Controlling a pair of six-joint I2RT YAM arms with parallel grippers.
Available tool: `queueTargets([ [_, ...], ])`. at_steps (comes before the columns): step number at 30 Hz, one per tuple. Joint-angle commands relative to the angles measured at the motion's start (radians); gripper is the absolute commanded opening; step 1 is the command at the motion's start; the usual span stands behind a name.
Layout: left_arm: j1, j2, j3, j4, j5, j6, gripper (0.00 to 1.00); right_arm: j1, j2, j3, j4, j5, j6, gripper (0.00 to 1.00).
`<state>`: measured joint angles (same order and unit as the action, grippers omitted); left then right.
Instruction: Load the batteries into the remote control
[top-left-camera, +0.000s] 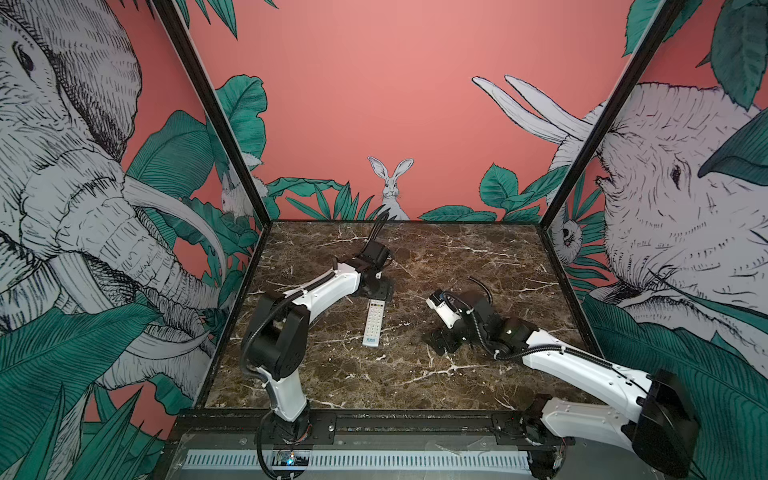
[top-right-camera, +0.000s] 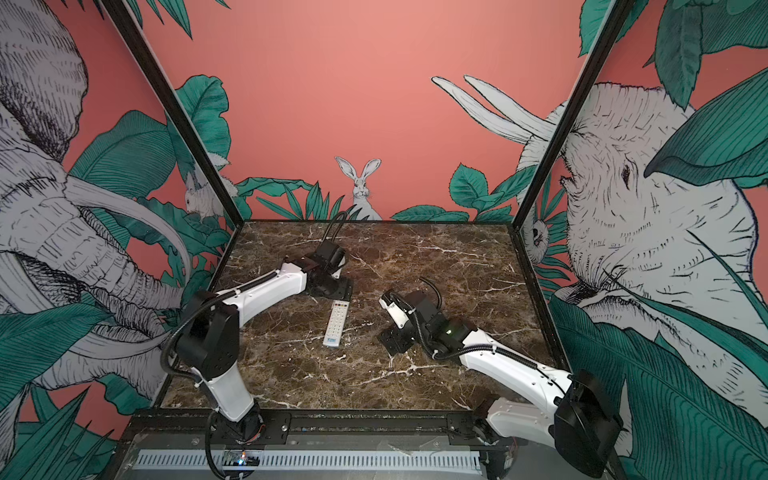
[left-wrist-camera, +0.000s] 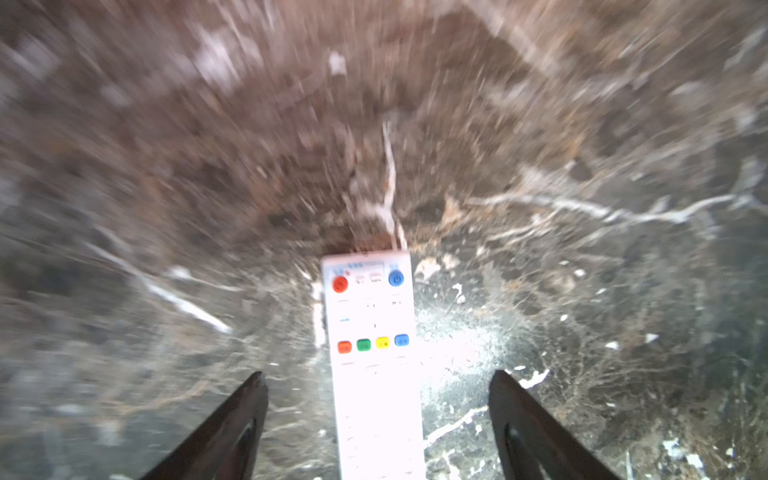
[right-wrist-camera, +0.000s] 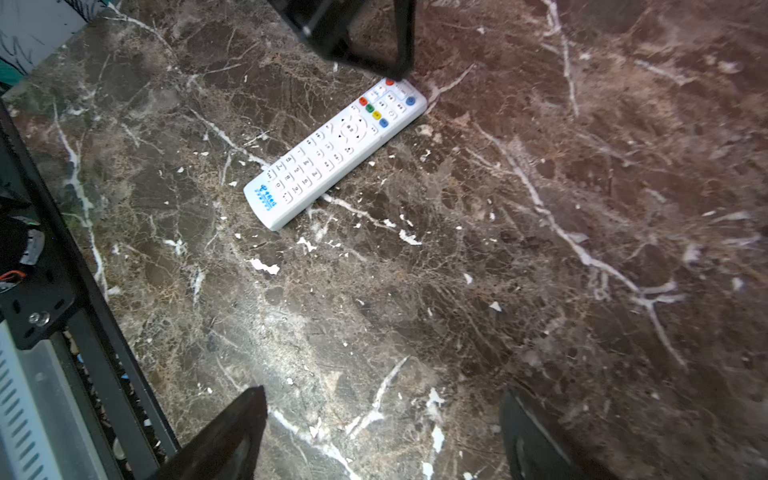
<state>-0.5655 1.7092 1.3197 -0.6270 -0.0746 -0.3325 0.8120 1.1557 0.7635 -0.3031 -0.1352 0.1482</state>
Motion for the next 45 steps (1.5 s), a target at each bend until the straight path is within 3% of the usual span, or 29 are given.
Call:
queueTargets([
  [1, 0.011, -0.140, -0.039, 0.067, -0.157, 0.106, 0.95, 0.003, -0.016, 0.044, -0.053, 0.126, -0.040, 0.92],
  [4, 0.033, -0.234, -0.098, 0.135, -0.270, 0.173, 0.99, -0.016, -0.010, 0.063, -0.080, 0.230, -0.075, 0.99],
  [12, 0.094, -0.455, -0.340, 0.396, -0.595, 0.318, 0.99, -0.154, -0.046, 0.079, -0.056, 0.363, -0.194, 0.99],
  [17, 0.143, -0.555, -0.513, 0.543, -0.662, 0.331, 0.99, -0.245, -0.021, 0.056, 0.015, 0.394, -0.261, 0.99],
  [22, 0.151, -0.594, -0.740, 0.814, -0.739, 0.383, 0.99, -0.343, 0.037, -0.005, 0.144, 0.427, -0.285, 1.00],
  [27, 0.172, -0.549, -0.850, 0.949, -0.754, 0.379, 0.99, -0.430, 0.124, -0.103, 0.355, 0.445, -0.304, 1.00],
  [35, 0.190, -0.430, -0.993, 1.330, -0.611, 0.463, 0.99, -0.491, 0.260, -0.268, 0.792, 0.475, -0.361, 1.00],
  [37, 0.193, -0.426, -0.983, 1.310, -0.570, 0.466, 0.99, -0.512, 0.259, -0.291, 0.869, 0.450, -0.355, 1.00],
  [42, 0.230, -0.367, -0.994, 1.452, -0.504, 0.476, 0.99, -0.585, 0.301, -0.373, 1.136, 0.404, -0.346, 1.00],
  [45, 0.255, -0.349, -0.935, 1.343, -0.463, 0.455, 0.99, -0.642, 0.302, -0.389, 1.158, 0.377, -0.283, 1.00],
])
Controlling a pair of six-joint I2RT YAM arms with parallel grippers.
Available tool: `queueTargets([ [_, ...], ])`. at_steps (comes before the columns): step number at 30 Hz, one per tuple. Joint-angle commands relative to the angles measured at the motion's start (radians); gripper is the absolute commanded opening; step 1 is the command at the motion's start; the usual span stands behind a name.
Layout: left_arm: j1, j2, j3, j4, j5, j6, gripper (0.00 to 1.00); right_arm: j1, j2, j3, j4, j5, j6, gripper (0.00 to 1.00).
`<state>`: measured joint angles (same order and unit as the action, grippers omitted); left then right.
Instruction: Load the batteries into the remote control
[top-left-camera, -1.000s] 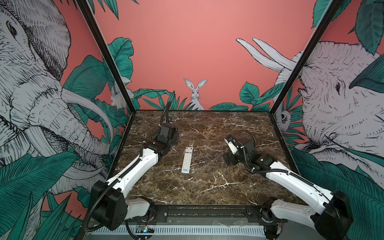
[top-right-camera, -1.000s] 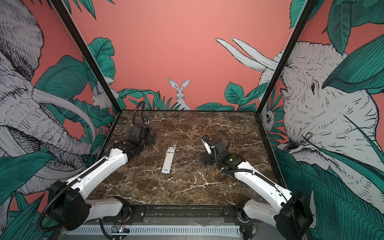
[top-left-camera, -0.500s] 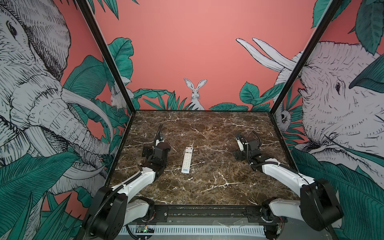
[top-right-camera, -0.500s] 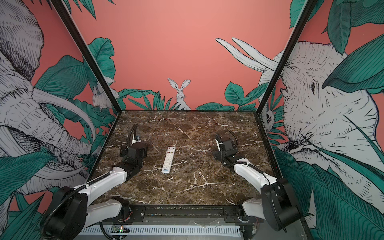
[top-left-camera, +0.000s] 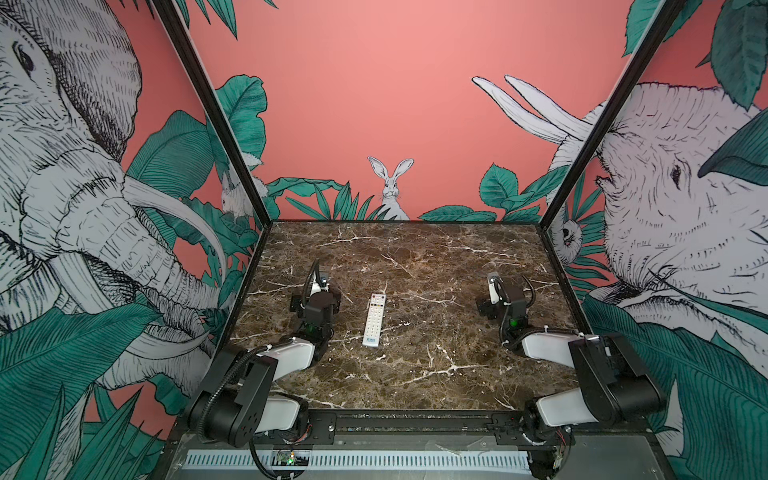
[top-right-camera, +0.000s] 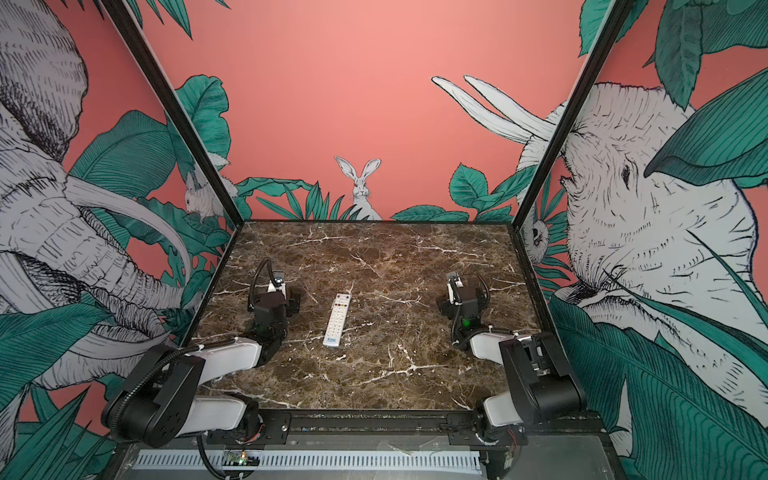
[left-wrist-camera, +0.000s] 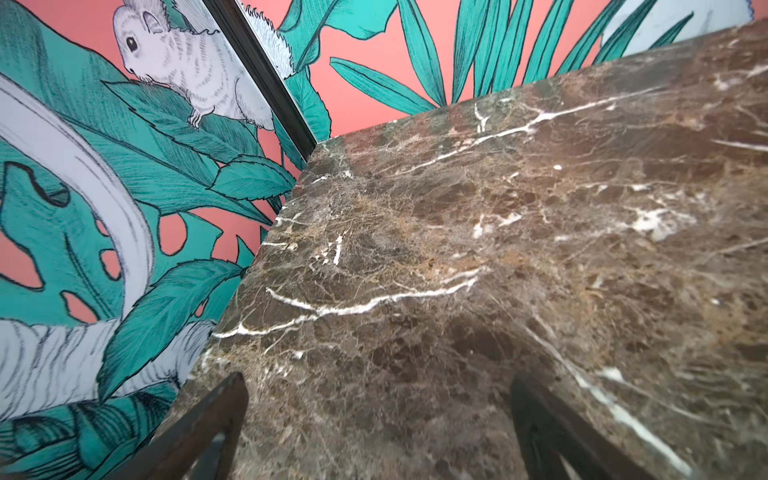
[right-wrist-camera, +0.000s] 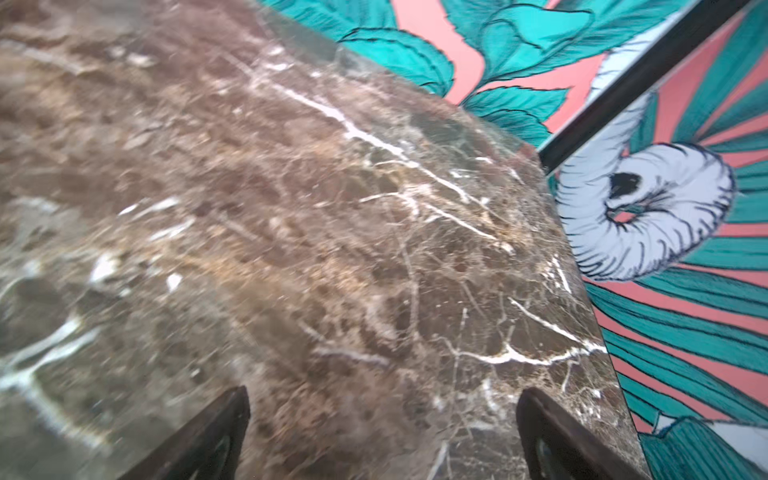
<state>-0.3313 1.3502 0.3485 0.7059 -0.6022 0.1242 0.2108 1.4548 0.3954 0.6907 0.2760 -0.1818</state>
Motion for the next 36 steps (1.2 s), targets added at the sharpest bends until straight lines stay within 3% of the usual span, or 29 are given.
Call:
queueTargets([
  [1, 0.022, 0.013, 0.041, 0.006, 0.067, 0.000, 0.99, -0.056, 0.005, -0.030, 0.190, -0.052, 0.059, 1.00],
  [5, 0.027, 0.003, 0.032, 0.009, 0.097, 0.004, 0.99, -0.110, 0.106, -0.090, 0.410, -0.118, 0.100, 1.00],
  [8, 0.028, -0.004, 0.023, 0.018, 0.138, 0.020, 0.99, -0.130, 0.075, -0.045, 0.260, -0.161, 0.114, 1.00],
  [17, 0.039, 0.026, 0.075, -0.050, 0.210, 0.034, 0.99, -0.153, 0.092, -0.034, 0.273, -0.183, 0.137, 1.00],
  [23, 0.078, 0.007, -0.045, 0.187, 0.112, 0.094, 0.99, -0.153, 0.090, -0.036, 0.275, -0.144, 0.154, 0.99],
  [26, 0.146, 0.029, -0.026, 0.173, 0.228, 0.034, 0.99, -0.152, 0.092, -0.035, 0.272, -0.157, 0.147, 0.99],
  [32, 0.198, 0.248, -0.044, 0.464, 0.282, 0.019, 0.99, -0.152, 0.091, -0.038, 0.282, -0.153, 0.150, 0.99],
  [34, 0.206, 0.189, 0.031, 0.201, 0.282, -0.023, 0.99, -0.153, 0.091, -0.032, 0.273, -0.140, 0.155, 0.99],
  [36, 0.232, 0.229, 0.027, 0.289, 0.314, -0.020, 0.99, -0.153, 0.092, -0.017, 0.242, -0.134, 0.159, 0.99],
])
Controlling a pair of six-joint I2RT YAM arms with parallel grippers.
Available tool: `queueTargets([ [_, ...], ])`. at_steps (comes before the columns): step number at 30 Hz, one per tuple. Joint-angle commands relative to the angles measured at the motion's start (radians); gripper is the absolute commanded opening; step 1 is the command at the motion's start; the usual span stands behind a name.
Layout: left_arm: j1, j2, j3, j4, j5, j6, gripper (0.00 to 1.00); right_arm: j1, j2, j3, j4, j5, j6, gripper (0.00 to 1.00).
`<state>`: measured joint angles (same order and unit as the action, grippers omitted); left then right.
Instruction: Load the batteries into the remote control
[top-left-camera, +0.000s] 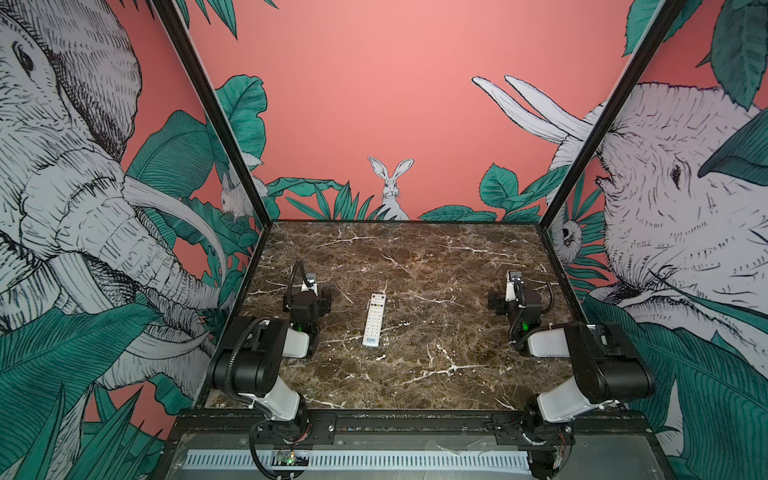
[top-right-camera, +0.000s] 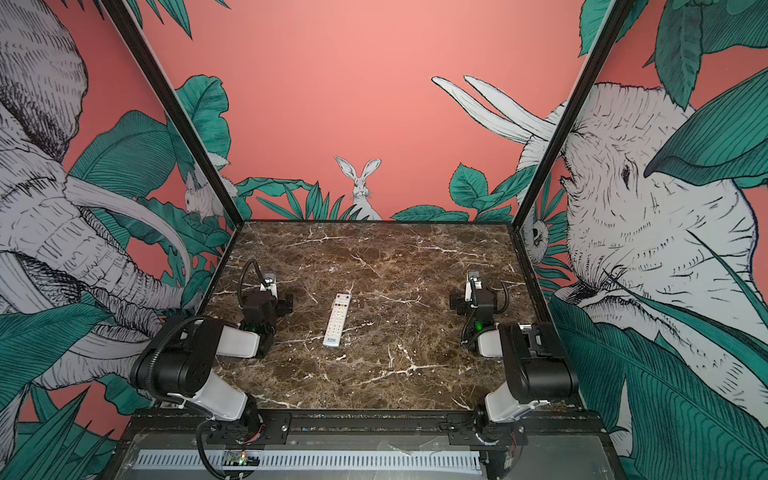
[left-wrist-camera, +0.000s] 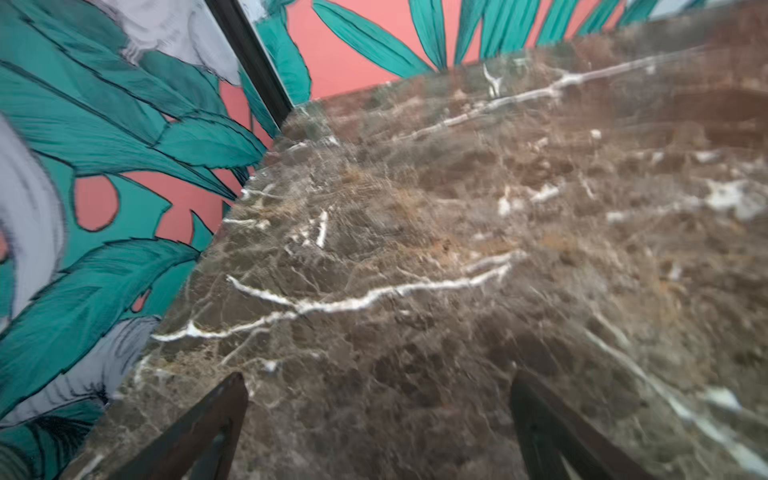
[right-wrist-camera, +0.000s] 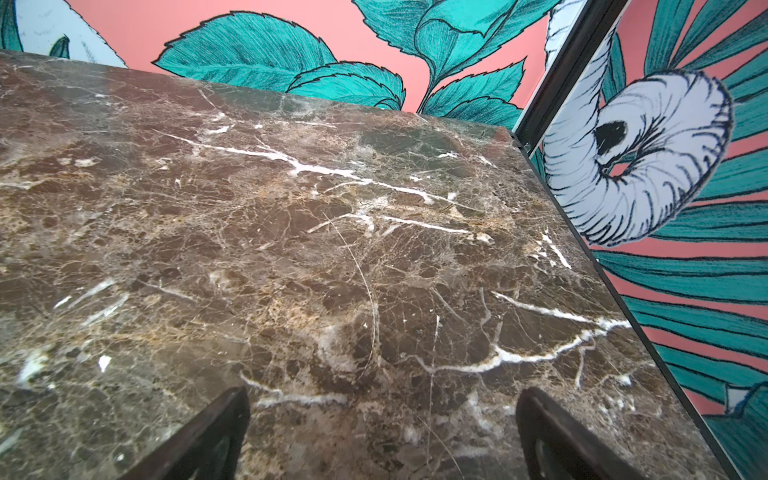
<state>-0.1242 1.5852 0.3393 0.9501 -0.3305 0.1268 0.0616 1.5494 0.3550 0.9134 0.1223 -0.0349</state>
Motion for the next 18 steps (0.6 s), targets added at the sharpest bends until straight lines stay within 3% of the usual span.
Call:
queueTargets([
  [1, 0.025, -0.027, 0.046, -0.021, 0.037, -0.039, 1.00, -0.003, -0.003, 0.023, 0.017, 0.021, 0.012, 0.99],
  [18, 0.028, -0.033, 0.049, -0.034, 0.039, -0.043, 1.00, -0.003, -0.002, 0.023, 0.021, 0.030, 0.015, 0.99],
])
